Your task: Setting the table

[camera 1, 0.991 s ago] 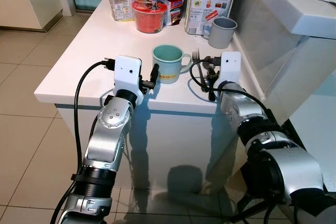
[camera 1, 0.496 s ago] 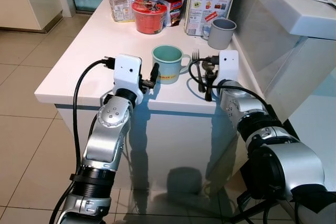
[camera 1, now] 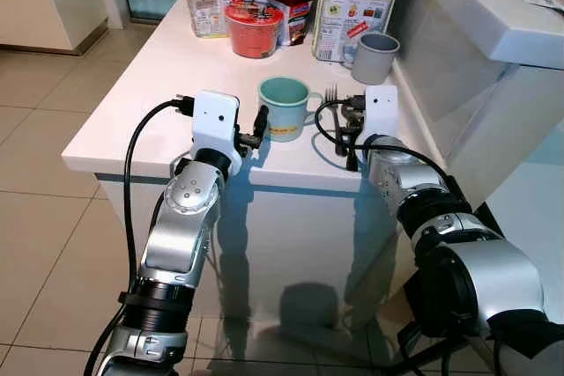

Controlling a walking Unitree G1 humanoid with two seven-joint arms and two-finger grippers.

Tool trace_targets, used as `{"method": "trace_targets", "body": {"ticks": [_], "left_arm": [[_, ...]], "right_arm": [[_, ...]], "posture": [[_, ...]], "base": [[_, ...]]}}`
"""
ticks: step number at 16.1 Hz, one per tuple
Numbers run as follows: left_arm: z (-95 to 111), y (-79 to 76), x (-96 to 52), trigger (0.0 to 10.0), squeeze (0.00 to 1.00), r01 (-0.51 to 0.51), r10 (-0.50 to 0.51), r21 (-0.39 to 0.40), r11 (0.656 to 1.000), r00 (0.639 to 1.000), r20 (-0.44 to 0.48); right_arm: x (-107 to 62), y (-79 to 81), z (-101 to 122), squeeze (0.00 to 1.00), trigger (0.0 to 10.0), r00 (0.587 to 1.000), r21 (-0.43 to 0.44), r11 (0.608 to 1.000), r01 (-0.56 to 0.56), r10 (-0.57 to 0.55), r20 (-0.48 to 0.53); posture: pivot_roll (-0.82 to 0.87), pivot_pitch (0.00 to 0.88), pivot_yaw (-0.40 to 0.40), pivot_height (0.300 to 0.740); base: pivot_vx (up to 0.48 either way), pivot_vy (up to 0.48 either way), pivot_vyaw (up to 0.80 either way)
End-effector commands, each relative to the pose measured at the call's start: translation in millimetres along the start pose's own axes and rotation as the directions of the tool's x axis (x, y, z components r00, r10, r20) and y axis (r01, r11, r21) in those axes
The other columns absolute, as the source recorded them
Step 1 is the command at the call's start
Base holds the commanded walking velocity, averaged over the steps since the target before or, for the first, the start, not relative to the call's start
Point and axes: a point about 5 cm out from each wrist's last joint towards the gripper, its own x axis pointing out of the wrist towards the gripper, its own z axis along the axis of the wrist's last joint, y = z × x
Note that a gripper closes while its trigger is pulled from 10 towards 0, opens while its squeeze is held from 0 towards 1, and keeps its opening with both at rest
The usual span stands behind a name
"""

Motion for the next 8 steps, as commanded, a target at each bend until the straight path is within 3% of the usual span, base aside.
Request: {"method": "trace_targets", "body": {"ticks": [1,3,8], "left_arm": [[4.1,-4.1,1.4,10.0,0.0,0.017,-0.017,0.006,1.0,1.0,0.008],[4.2,-3.9,1.4,10.0,0.0,0.017,-0.017,0.008,1.0,1.0,0.009],[4.3,-4.4,0.5,10.0,0.0,0.019,-0.019,0.009,1.0,1.0,0.01]], "right_arm": [[-5.9,-2.8,-54.0,0.0,0.0,0.97,0.025,1.0,0.011,-0.005,-0.242],[-7.7,-6.3,-61.7,0.0,0.0,0.958,0.058,0.998,0.039,-0.021,-0.286],[-10.7,-8.6,-73.5,0.0,0.0,0.945,-0.007,0.999,0.051,-0.051,-0.322]], "posture": [[0.06,0.0,-0.063,0.74],[0.06,0.0,-0.064,0.74],[0.05,0.0,-0.07,0.74]], "base": [[0.0,0.0,0.0],[0.0,0.0,0.0],[0.0,0.0,0.0]]}}
